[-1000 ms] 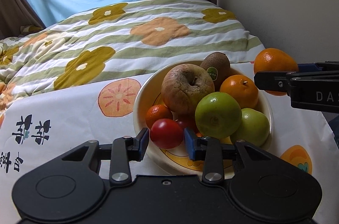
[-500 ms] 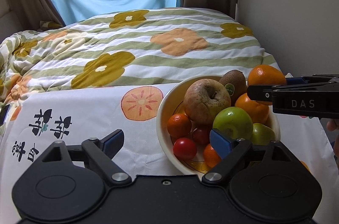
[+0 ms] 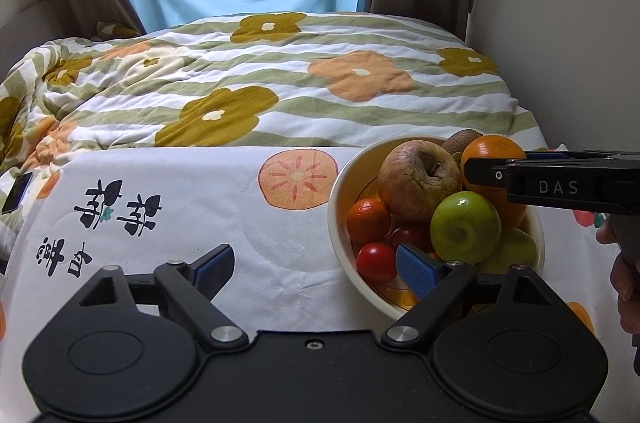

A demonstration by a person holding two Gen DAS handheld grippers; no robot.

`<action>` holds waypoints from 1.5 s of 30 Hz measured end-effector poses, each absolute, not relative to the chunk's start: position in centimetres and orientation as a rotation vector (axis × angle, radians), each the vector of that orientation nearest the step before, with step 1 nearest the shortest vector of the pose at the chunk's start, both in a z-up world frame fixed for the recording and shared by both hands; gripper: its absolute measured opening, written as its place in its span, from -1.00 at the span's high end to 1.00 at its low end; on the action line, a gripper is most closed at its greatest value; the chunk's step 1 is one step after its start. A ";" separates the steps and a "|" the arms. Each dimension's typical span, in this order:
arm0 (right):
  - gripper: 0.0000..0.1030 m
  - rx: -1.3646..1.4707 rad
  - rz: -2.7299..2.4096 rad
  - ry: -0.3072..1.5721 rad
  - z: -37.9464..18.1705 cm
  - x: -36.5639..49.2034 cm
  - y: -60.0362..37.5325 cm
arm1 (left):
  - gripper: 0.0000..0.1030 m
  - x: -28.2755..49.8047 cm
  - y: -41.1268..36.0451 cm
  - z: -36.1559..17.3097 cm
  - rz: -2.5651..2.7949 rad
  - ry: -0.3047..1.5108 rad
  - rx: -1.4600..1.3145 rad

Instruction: Organize fruits

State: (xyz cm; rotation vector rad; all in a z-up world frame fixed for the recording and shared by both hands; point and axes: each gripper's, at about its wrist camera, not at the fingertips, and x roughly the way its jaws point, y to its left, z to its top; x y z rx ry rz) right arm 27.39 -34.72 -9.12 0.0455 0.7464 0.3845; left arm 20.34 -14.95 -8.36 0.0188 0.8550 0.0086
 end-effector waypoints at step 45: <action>-1.00 -0.015 0.068 0.630 4.0 1.6 -27.7 | -1.00 1.5 -4.5 4.0 -0.042 0.589 0.013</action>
